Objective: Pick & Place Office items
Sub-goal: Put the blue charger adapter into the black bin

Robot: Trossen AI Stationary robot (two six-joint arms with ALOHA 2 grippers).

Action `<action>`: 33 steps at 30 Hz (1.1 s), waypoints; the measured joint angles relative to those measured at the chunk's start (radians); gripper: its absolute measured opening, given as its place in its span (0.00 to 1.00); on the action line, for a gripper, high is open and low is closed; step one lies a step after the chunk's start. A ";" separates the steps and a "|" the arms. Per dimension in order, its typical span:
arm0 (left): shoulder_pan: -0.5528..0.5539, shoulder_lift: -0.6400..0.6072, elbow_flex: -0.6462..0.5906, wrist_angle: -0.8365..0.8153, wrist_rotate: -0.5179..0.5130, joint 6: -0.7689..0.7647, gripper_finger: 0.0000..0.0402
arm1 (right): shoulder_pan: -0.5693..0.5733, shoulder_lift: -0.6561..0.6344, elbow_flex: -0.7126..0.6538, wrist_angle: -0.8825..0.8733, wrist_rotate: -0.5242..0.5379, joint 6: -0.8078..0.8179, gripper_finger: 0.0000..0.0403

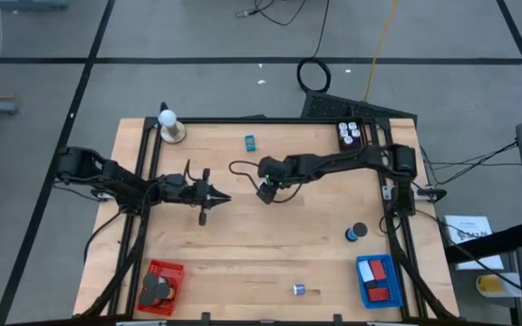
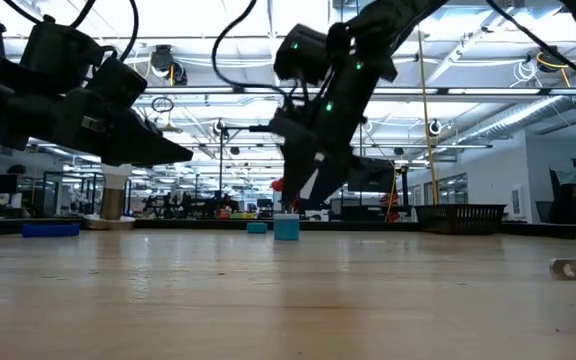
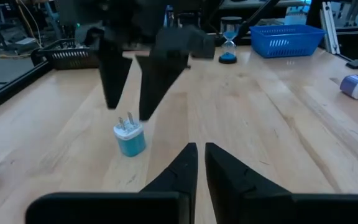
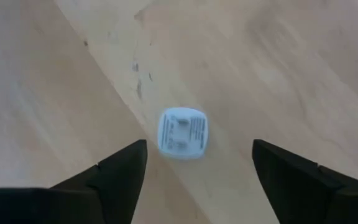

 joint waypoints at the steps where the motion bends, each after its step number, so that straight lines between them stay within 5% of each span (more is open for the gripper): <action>1: 0.000 0.000 0.000 0.000 0.000 0.000 0.10 | 0.000 0.012 0.000 0.009 0.003 -0.004 0.72; 11: 0.000 0.000 0.000 0.001 -0.001 -0.003 0.10 | 0.001 0.091 0.001 0.114 0.054 -0.051 0.65; 23: 0.000 0.000 0.000 -0.013 -0.001 -0.011 0.10 | 0.003 0.084 0.001 0.116 0.053 -0.076 0.32; 29: 0.000 0.000 0.001 -0.039 -0.002 -0.019 0.10 | 0.002 -0.019 -0.006 -0.073 0.062 -0.075 0.32; 33: -0.001 0.000 0.001 -0.041 -0.002 -0.020 0.10 | -0.010 -0.190 -0.084 -0.222 0.157 -0.038 0.32</action>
